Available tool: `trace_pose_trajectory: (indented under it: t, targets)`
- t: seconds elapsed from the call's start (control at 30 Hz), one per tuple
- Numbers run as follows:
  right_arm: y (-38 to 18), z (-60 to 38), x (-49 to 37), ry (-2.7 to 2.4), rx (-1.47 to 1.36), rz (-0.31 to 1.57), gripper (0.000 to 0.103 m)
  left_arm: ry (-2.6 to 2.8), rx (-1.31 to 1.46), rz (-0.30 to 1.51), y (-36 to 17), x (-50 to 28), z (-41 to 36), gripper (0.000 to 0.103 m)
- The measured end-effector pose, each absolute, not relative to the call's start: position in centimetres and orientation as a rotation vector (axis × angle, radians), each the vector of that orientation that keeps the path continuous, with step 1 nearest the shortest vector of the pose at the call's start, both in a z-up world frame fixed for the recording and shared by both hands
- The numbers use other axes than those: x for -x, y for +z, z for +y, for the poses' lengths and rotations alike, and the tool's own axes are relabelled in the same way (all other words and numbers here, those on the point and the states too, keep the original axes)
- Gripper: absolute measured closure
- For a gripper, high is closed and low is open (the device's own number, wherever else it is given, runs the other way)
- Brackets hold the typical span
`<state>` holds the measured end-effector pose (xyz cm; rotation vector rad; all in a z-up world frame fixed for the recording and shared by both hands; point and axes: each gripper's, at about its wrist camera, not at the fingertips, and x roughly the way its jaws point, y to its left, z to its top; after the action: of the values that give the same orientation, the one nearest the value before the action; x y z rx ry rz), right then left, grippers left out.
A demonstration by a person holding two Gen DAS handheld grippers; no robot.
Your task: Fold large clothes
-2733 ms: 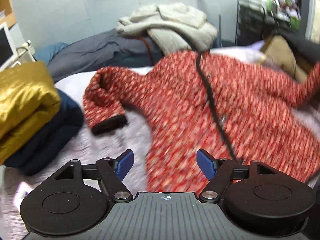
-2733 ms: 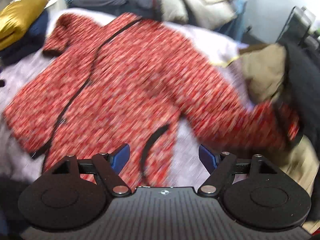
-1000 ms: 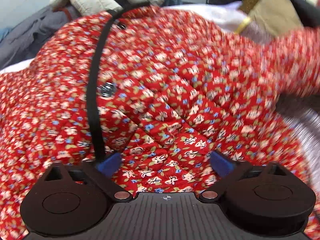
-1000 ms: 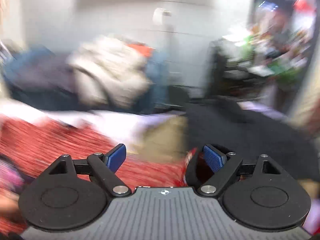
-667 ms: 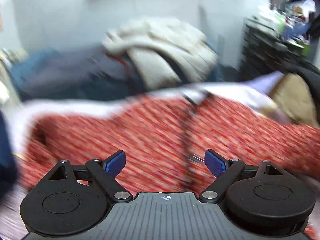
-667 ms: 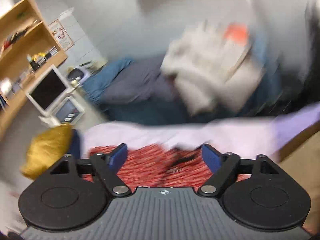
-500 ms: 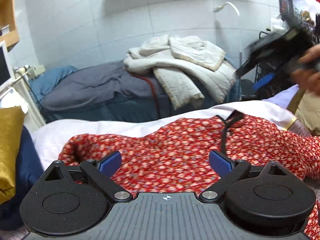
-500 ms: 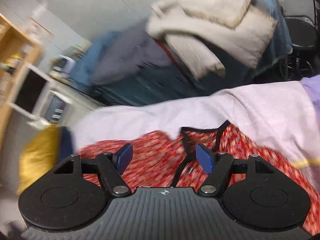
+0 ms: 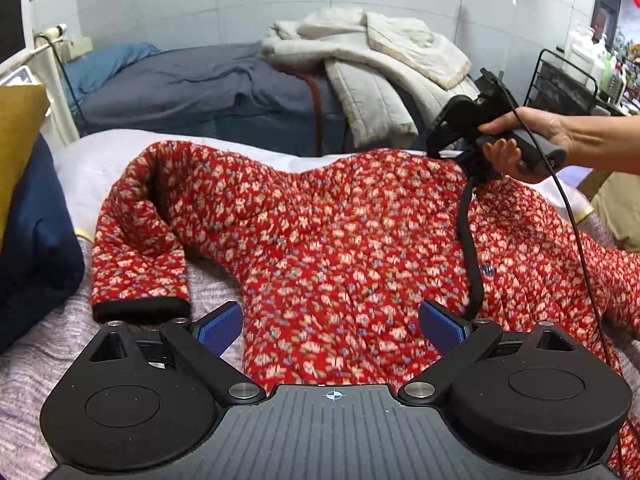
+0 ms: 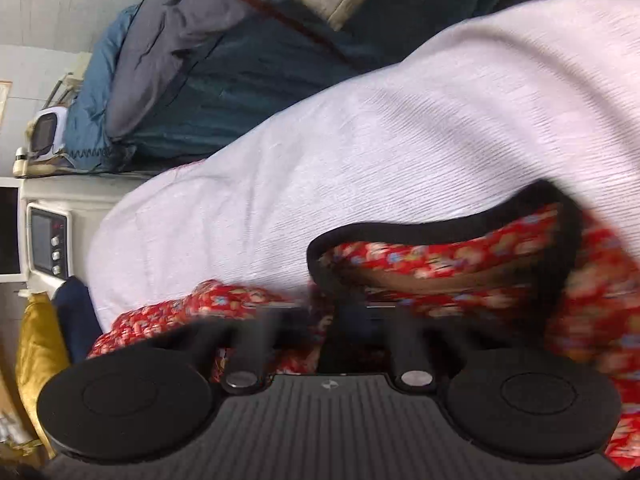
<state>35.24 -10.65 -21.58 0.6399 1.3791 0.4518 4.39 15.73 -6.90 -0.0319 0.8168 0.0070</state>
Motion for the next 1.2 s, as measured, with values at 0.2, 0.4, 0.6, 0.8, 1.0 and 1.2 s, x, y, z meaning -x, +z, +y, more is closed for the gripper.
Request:
trace_pose_trajectory:
  t: [0.2, 0.4, 0.6, 0.8, 1.0, 1.2]
  targets:
    - [-16.3, -8.9, -35.6, 0.49, -0.492, 1.03, 0.097, 0.031, 0.066, 0.754, -7.2, -5.6, 17.1, 0.0]
    - [-21.2, -7.1, -34.6, 0.321, -0.293, 1.007, 0.094, 0.072, 0.015, 0.786, -8.8, -8.1, 16.3, 0.0]
    - [-12.1, -11.0, -26.1, 0.26, -0.219, 0.726, 0.016, -0.016, -0.027, 0.713, -8.8, -11.9, 14.0, 0.0]
    - [-13.5, -16.1, -15.3, 0.393, -0.087, 0.835, 0.046, -0.146, -0.016, 0.793, -12.6, -16.8, 10.4, 0.0]
    - [-21.6, -22.7, -10.8, 0.141, 0.081, 0.925, 0.052, -0.122, -0.166, 0.889, -19.3, -18.3, 9.2, 0.0]
    - [-16.9, -22.1, -7.0, 0.137, 0.022, 0.808, 0.052, -0.068, -0.139, 0.854, -15.5, -16.2, 8.8, 0.0]
